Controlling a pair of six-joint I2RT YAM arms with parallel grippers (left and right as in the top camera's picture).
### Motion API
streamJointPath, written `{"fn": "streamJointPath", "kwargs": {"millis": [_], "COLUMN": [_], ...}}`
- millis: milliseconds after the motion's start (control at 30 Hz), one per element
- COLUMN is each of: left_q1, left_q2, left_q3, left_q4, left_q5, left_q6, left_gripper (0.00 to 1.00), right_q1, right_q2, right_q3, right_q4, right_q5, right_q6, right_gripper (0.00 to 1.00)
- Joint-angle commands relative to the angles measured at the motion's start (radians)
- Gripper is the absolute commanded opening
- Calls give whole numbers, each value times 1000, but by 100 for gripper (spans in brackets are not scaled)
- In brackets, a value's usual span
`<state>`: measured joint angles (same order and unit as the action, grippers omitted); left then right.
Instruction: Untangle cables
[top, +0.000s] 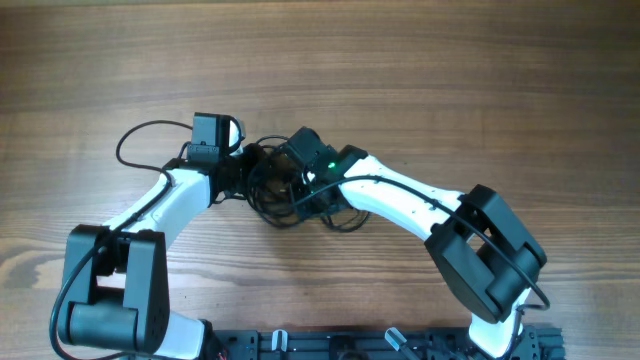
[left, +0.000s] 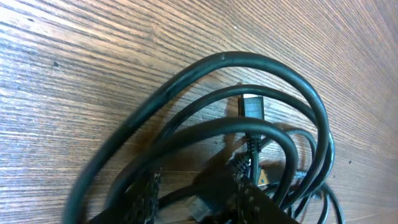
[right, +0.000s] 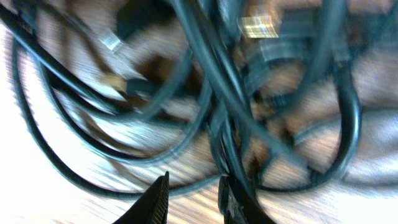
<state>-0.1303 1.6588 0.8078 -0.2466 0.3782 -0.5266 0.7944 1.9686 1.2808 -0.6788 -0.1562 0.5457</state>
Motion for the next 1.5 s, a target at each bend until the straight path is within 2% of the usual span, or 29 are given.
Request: {"fn": "streamJointPath", "kwargs": {"millis": [0,133,200,367,500,600,767,1000,1133,1333,1467], "left_q1": [2,2,2,2,2,2,2,2,2,2,2], "left_q2": [11,11,11,11,5,-14,-22,-22,-22,-22,-22], "left_q3": [8,8,8,9,16,17,17,17,17,17,17], "left_q4": [3,4,6,22,22,21,21,22,22,22,22], "left_q5": [-32,-32,-32,-31,3,9,9,9,9,9,9], "left_q6": [-6,-6,-5,-6,-1,25,24,25,24,25,25], "left_gripper": [43,43,43,43,48,51,53,53,52,52,52], "right_q1": [-6,-3,-3,-6,-5,-1,0,-3,-4,-5,-6], "right_q2": [37,37,33,-27,-44,-40,-40,-39,-39,-16,-2], "right_q3": [-12,-13,0,200,243,200,78,-50,-66,-66,-64], "right_q4": [-40,-26,12,-162,-149,-118,-47,172,188,193,262], "right_q5": [119,119,49,-2,6,41,81,122,235,282,323], "right_q6": [0,-25,-126,-161,-211,-230,-241,-257,-258,-270,-389], "right_gripper": [30,30,30,39,37,30,28,25,20,21,28]}}
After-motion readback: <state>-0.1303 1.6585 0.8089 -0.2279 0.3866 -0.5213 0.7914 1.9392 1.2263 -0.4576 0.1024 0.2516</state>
